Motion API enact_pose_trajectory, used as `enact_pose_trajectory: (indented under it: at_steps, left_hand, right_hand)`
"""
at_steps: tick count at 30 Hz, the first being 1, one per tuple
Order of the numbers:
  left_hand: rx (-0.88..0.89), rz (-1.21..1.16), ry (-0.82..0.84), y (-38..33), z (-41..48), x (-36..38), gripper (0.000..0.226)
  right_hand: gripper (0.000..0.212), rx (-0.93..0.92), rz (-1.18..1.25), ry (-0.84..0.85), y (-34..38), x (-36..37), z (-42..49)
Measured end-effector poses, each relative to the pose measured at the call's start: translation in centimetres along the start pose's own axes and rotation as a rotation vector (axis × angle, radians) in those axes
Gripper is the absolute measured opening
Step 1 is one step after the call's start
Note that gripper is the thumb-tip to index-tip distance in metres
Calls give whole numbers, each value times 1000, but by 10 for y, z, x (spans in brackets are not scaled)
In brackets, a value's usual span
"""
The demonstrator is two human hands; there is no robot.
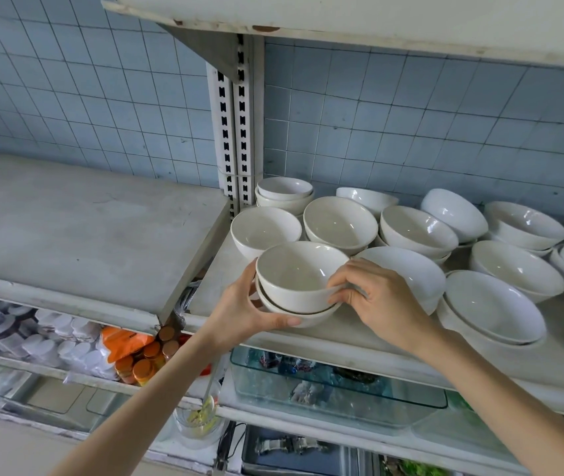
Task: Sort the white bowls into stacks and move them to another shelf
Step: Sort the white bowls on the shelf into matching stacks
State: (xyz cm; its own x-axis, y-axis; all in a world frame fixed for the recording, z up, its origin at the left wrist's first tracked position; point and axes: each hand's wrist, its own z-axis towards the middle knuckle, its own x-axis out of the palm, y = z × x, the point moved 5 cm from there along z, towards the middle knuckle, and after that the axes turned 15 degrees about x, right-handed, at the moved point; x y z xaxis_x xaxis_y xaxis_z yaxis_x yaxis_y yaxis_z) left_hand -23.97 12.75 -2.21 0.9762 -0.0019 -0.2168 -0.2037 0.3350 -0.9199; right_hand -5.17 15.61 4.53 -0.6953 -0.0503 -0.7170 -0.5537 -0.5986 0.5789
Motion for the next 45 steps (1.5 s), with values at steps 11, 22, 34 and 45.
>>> enact_pose_trajectory:
  at_steps: [11, 22, 34, 45]
  left_hand:
    - [22, -10, -11, 1, -1, 1, 95]
    - [55, -99, -45, 0, -3, -2, 115]
    - [31, -135, -89, 1, -3, -1, 105]
    - [37, -78, -85, 3, -3, -3, 104]
  right_hand:
    - [23, 103, -62, 135, -7, 6, -2]
    - [15, 40, -44, 222, -5, 6, -2]
    - [22, -50, -185, 100, 5, 5, -4]
    - [10, -3, -157, 183, 0, 7, -3]
